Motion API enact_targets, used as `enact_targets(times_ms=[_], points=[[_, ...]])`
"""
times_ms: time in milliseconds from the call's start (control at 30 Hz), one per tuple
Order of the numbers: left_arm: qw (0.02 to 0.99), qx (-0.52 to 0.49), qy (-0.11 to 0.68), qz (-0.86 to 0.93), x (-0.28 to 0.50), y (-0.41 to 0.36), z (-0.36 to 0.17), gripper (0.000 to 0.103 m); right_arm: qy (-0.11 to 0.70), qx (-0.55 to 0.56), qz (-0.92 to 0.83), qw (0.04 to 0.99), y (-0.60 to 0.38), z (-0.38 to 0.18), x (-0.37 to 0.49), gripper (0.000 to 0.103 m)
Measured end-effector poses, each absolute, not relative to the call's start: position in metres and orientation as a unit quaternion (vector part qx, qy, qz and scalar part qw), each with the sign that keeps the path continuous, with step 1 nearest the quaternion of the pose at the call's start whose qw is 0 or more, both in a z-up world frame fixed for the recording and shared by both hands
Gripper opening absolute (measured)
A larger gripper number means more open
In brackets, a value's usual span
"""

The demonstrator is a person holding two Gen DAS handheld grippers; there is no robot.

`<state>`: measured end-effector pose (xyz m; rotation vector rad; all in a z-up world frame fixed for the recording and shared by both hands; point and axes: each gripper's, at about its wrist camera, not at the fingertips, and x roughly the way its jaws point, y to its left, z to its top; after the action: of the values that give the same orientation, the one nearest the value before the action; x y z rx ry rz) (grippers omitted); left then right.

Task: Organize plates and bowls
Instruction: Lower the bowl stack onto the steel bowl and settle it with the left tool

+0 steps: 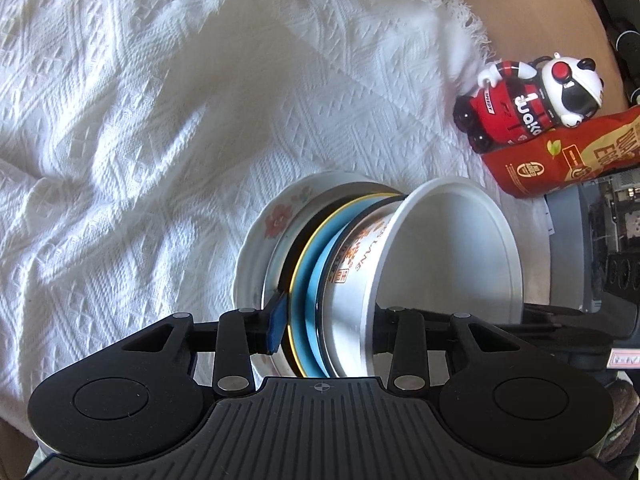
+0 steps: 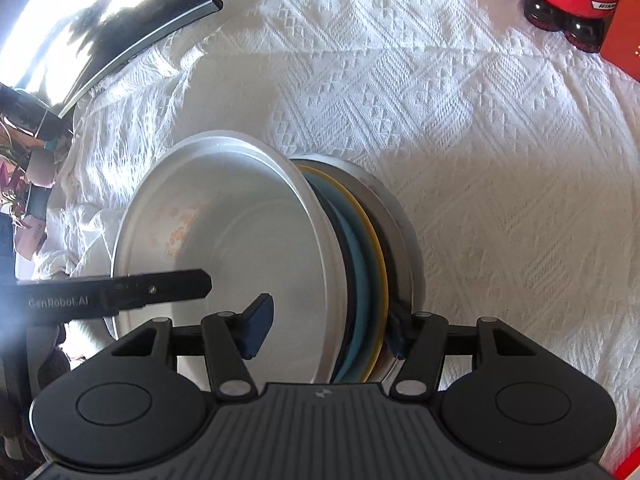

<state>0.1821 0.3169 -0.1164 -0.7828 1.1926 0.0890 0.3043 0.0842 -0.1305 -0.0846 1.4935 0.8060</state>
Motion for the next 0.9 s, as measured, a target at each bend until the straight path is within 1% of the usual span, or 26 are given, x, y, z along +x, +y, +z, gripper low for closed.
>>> enact_targets(times_ms=[133,533,733,767,833,900], points=[[0.756,-0.357,0.547,0.041,0.182,0.316,-0.116,0.04,0.651,-0.064,0.361,0.664,0.088,-0.124,0.298,0.057],[0.75,-0.358,0.554,0.051,0.182,0.32,-0.112,0.04,0.647,-0.048,0.362,0.669,0.09,-0.131,0.303,0.06],[0.758,-0.35,0.547,0.068,0.178,0.323,-0.101,0.04,0.645,-0.086,0.368,0.664,0.104,-0.134,0.303,0.059],[0.761,-0.351,0.541,0.068,0.176,0.324,-0.096,0.039,0.643,-0.096,0.369,0.664,0.106,-0.133,0.303,0.059],[0.769,-0.362,0.524,0.056,0.173,0.328,-0.085,0.026,0.622,-0.121,0.377,0.675,0.108,-0.124,0.298,0.058],[0.777,-0.358,0.514,0.061,0.172,0.329,-0.073,0.025,0.577,-0.152,0.39,0.701,0.107,-0.107,0.292,0.058]])
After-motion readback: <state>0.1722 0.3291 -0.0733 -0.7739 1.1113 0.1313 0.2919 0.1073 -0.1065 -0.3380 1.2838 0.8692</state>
